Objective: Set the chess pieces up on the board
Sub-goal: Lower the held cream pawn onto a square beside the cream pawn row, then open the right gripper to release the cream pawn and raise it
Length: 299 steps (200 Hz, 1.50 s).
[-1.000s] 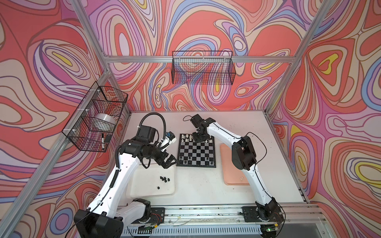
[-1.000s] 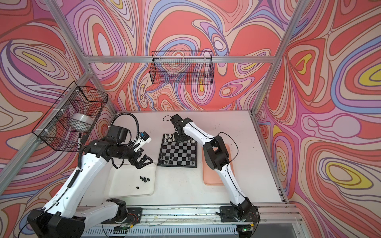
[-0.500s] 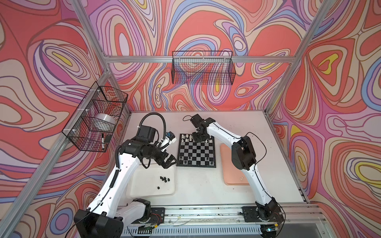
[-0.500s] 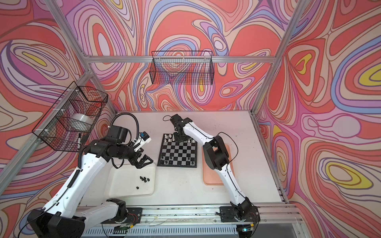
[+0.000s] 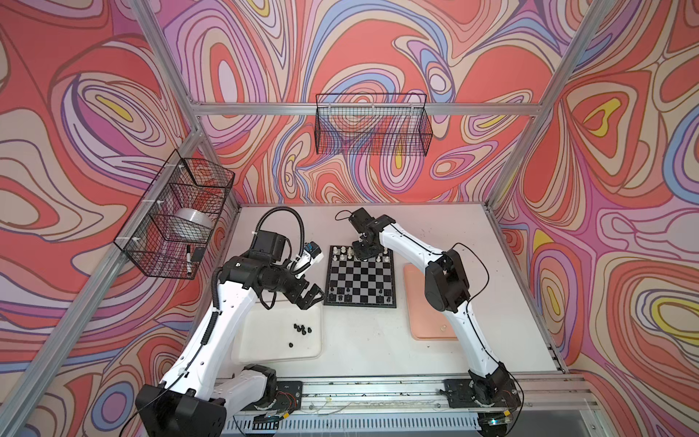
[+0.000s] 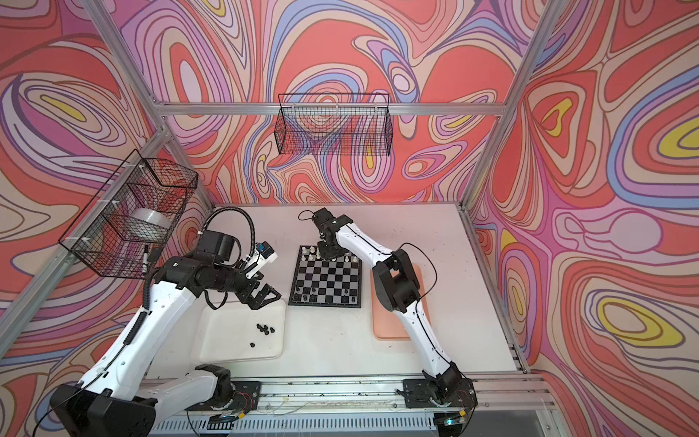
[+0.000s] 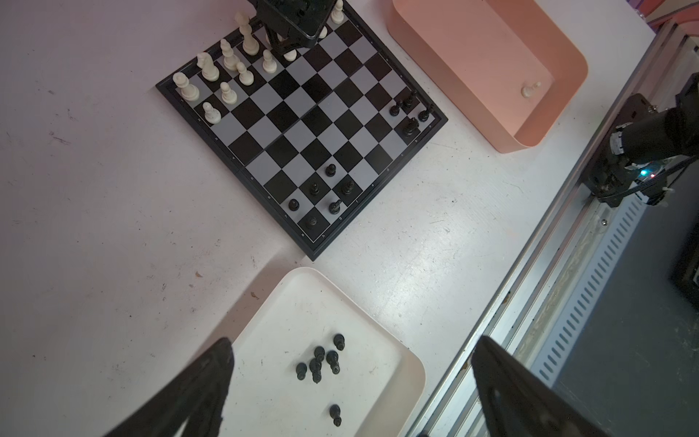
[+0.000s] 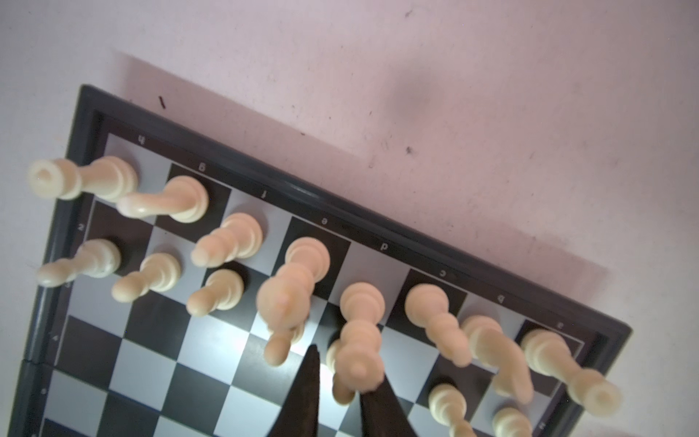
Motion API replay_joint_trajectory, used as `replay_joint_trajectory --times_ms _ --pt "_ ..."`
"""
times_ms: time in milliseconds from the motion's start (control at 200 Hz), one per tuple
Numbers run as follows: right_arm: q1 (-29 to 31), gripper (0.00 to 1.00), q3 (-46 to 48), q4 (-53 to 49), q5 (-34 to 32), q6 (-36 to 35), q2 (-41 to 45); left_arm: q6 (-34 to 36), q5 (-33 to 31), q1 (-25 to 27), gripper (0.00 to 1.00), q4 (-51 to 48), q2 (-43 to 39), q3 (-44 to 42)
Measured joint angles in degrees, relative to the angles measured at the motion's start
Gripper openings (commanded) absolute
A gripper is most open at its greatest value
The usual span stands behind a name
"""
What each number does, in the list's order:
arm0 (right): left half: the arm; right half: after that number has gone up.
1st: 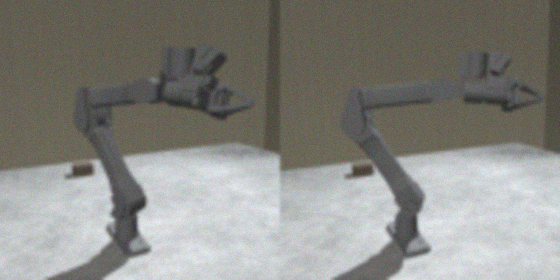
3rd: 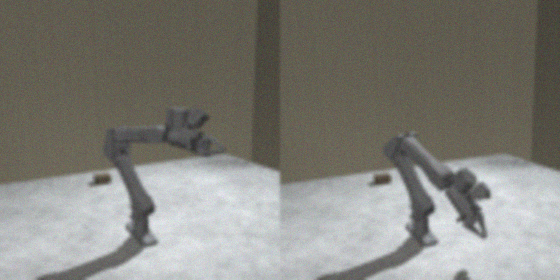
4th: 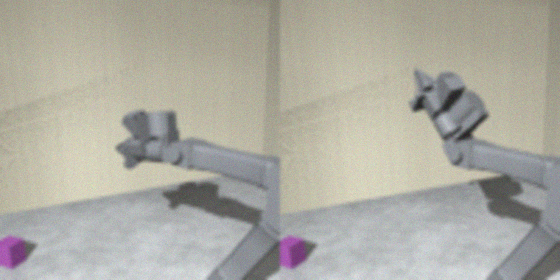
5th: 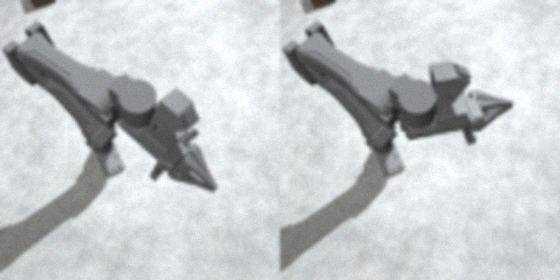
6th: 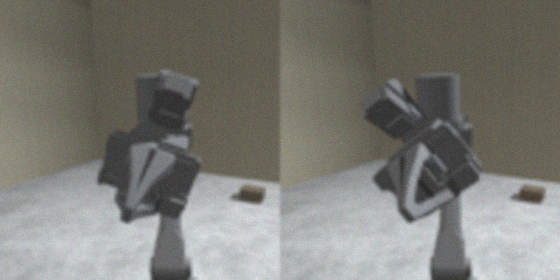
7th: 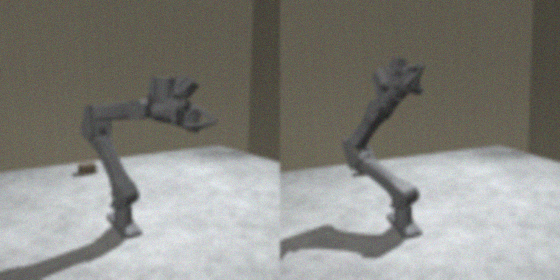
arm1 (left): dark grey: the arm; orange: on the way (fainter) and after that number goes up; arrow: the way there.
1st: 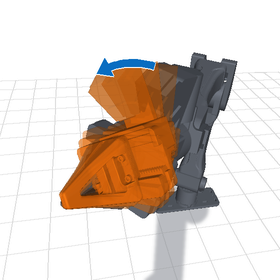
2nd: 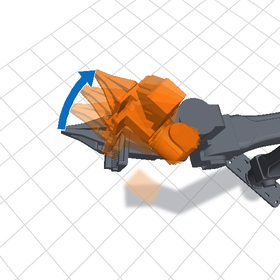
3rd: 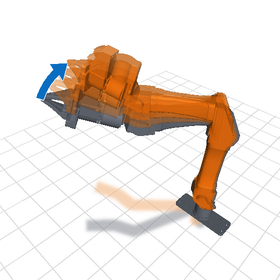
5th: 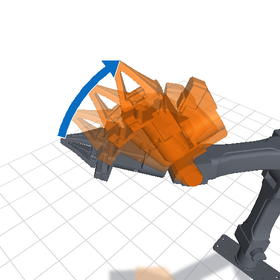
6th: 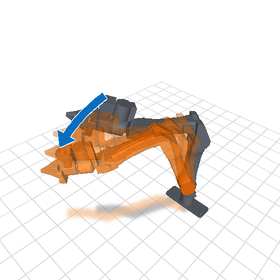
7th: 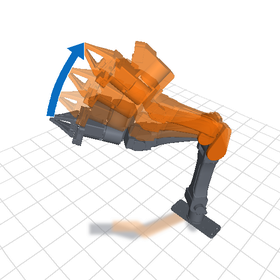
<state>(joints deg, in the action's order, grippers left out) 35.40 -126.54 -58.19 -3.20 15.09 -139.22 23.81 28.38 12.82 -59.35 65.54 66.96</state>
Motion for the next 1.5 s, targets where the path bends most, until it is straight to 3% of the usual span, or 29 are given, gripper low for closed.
replay_joint_trajectory --times_ms 1497 --pt "0.1 0.24 5.3 0.3 -0.2 0.0 3.2 0.0 -0.2 -0.1 0.99 0.0 -0.7 0.0"
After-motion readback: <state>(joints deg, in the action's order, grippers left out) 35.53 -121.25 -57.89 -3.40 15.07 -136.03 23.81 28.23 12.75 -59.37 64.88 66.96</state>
